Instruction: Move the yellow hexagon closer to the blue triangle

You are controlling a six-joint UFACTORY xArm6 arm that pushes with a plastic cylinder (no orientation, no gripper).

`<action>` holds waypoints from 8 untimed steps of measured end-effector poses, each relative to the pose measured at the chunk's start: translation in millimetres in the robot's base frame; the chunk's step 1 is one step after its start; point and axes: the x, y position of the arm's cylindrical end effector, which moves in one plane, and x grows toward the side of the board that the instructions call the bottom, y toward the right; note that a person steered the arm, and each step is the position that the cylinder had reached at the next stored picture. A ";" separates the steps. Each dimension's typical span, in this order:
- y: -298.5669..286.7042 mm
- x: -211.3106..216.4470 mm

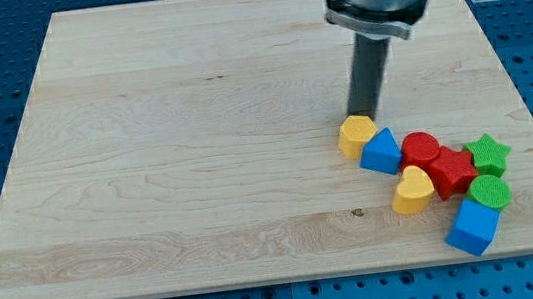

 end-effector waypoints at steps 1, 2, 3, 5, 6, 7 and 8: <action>27.3 13.5; 34.0 18.7; 31.6 -2.0; -19.3 -0.6; -35.5 38.9; -36.0 50.1; -36.4 54.8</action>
